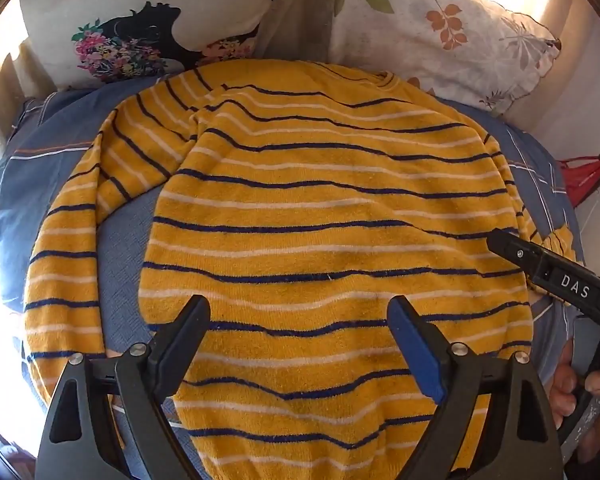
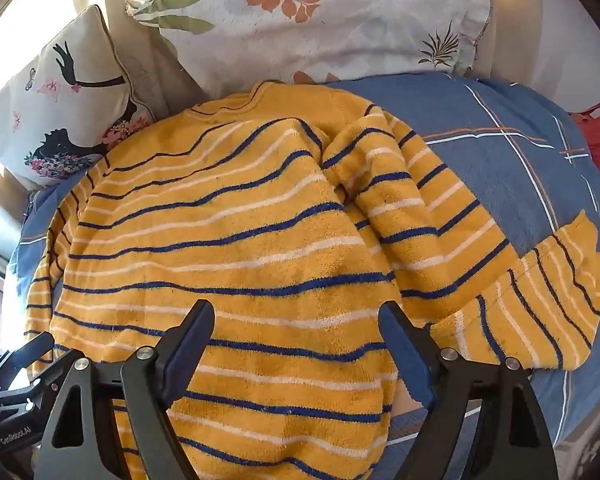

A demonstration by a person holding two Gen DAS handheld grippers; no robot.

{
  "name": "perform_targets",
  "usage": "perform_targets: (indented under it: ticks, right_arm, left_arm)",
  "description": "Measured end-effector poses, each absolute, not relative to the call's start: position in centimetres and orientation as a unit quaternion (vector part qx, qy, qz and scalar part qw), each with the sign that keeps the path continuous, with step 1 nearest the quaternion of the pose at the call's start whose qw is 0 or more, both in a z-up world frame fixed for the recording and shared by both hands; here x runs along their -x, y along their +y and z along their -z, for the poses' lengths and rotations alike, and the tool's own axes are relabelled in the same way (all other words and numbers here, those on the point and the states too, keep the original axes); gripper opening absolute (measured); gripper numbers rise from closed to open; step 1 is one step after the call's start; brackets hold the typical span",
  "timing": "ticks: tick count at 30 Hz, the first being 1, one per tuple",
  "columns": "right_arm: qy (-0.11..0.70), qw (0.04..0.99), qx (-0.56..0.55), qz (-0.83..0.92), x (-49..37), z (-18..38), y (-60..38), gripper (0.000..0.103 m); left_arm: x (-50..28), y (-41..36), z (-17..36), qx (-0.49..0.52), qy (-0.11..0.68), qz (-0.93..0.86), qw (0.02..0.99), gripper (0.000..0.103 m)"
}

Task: Fold small clothes
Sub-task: 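Move the right gripper to the sweater sleeve cuff nearest it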

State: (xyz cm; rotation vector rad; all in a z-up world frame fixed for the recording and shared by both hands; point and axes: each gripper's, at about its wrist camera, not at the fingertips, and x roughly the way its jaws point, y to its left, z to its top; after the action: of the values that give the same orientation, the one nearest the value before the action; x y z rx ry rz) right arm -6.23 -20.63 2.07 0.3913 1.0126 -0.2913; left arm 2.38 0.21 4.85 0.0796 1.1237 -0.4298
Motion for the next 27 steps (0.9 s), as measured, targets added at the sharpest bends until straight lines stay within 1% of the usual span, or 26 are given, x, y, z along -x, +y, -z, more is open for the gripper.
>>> perform_targets:
  ticks: [5,10,14,19,27]
  right_arm:
    - [0.489,0.839,-0.184,0.156,5.5,-3.0,-20.6,0.088]
    - [0.502,0.832,-0.177,0.157,5.1,-2.0,-20.3,0.088]
    - [0.506,0.825,-0.175,0.179,5.2,-2.5,-19.4,0.088]
    - [0.496,0.827,-0.191,0.183,5.3,-2.5,-19.7,0.088]
    - [0.485,0.834,-0.177,0.193,5.7,-2.8,-20.1,0.088]
  left_arm:
    - [-3.3,1.0,-3.1,-0.037,0.535,0.22,0.815,0.09]
    - [-3.8,1.0,-2.0,-0.038,0.541,0.239,0.806,0.09]
    - [-4.2,1.1,-1.6,-0.037,0.544,0.249,0.8,0.09]
    - [-4.5,1.6,-1.1,-0.036,0.549,0.254,0.795,0.09]
    - [-4.0,0.7,-0.8,-0.033,0.554,0.249,0.794,0.09]
